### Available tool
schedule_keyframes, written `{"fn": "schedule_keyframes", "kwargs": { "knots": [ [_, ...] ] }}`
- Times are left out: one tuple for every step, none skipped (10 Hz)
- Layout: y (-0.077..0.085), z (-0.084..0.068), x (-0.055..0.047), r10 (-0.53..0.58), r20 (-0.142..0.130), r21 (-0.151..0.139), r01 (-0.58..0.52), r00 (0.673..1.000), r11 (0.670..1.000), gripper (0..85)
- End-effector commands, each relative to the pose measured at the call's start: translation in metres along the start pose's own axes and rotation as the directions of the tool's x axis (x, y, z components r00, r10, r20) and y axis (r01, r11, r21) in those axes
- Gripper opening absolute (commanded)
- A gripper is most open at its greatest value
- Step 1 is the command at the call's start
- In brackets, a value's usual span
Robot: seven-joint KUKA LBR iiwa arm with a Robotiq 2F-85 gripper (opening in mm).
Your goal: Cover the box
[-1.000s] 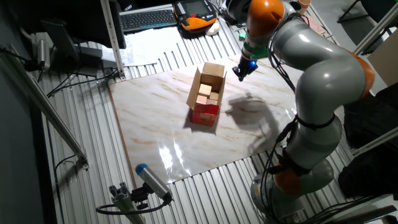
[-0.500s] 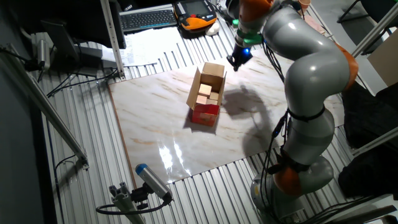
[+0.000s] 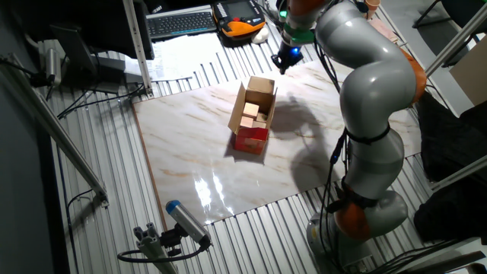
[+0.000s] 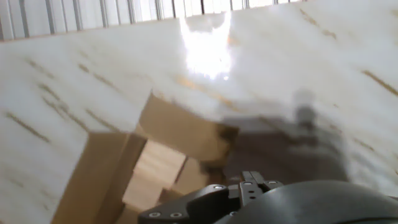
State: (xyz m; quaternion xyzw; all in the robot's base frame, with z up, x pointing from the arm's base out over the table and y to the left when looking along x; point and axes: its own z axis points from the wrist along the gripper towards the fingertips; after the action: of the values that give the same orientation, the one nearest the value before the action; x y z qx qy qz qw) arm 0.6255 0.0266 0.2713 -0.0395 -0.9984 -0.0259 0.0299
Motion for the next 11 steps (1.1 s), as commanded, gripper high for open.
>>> {"fn": "schedule_keyframes", "kwargs": {
  "knots": [
    [0.002, 0.005, -0.003, 0.000, 0.011, 0.003, 0.000, 1.000, 1.000, 0.0],
    [0.004, 0.010, -0.007, 0.002, 0.017, 0.005, -0.002, 1.000, 1.000, 0.0],
    [0.006, 0.013, -0.012, 0.010, 0.017, -0.005, -0.010, 1.000, 1.000, 0.0],
    [0.008, 0.015, -0.017, 0.012, 0.017, -0.005, -0.011, 1.000, 1.000, 0.0],
    [0.009, 0.016, -0.019, 0.013, 0.015, -0.005, -0.013, 1.000, 1.000, 0.0],
    [0.009, 0.016, -0.019, 0.015, 0.016, -0.012, -0.014, 1.000, 1.000, 0.0],
    [0.009, 0.016, -0.019, 0.016, 0.020, -0.007, -0.016, 1.000, 1.000, 0.0],
    [0.009, 0.016, -0.019, 0.019, 0.020, -0.006, -0.019, 1.000, 1.000, 0.0],
    [0.008, 0.016, -0.020, 0.019, 0.019, -0.013, -0.019, 1.000, 1.000, 0.0],
    [0.008, 0.018, -0.021, 0.022, 0.021, -0.027, -0.022, 1.000, 0.999, 0.0],
    [0.009, 0.022, -0.020, 0.024, 0.034, -0.028, -0.024, 0.999, 0.999, 0.0]
  ]
}}
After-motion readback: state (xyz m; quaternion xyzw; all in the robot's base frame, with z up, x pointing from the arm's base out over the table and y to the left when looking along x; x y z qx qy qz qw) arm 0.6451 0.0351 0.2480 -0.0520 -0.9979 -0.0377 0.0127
